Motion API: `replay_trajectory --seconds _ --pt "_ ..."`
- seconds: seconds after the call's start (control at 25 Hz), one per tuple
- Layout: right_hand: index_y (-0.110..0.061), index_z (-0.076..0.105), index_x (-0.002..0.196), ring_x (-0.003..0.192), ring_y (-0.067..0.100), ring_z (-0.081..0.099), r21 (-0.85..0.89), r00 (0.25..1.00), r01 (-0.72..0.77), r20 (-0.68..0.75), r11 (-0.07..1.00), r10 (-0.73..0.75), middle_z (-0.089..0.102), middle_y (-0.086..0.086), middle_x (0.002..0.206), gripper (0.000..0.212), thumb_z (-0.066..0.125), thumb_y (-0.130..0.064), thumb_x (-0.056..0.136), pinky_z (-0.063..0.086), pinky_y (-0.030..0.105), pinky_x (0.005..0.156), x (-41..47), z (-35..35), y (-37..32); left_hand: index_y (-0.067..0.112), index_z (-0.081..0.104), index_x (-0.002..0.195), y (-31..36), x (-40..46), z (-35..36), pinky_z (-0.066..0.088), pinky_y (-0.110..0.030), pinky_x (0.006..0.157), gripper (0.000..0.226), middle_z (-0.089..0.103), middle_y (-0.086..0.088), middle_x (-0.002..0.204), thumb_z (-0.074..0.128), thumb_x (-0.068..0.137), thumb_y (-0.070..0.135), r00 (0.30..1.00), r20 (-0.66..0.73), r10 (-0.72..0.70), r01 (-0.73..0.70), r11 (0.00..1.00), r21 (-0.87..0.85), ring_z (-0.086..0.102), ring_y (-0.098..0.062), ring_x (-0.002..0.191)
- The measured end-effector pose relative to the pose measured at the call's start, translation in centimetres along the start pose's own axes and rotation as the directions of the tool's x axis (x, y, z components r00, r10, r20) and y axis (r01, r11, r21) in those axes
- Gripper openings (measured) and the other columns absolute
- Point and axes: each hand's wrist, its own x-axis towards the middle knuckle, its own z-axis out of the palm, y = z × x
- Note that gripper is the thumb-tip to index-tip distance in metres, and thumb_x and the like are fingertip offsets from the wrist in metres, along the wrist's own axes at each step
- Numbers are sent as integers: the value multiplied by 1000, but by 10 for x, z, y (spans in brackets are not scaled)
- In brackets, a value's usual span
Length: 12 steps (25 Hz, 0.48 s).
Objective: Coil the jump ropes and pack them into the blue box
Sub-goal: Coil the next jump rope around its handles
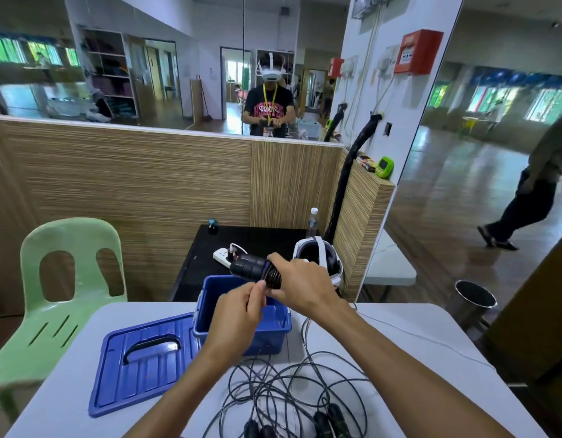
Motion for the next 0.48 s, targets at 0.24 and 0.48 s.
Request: replay_trajectory --seconds 0.24,0.48 --pt "-27 45 130 88 31 64 33 1000 12 -12 999 -11 65 8 99 55 61 -56 86 49 36 68 -4 7 -11 20 52 70 -15 -18 6 32 -26 50 35 44 4 58 40 102 26 997 71 -29 47 961 -271 37 -10 55" --pt "-29 46 124 84 29 66 132 994 -45 -89 990 57 67 4 95 50 61 -58 86 52 36 65 -1 3 7 18 48 67 -15 -41 -1 32 -20 51 37 46 7 55 40 101 31 990 114 87 -68 985 -160 40 -4 51"
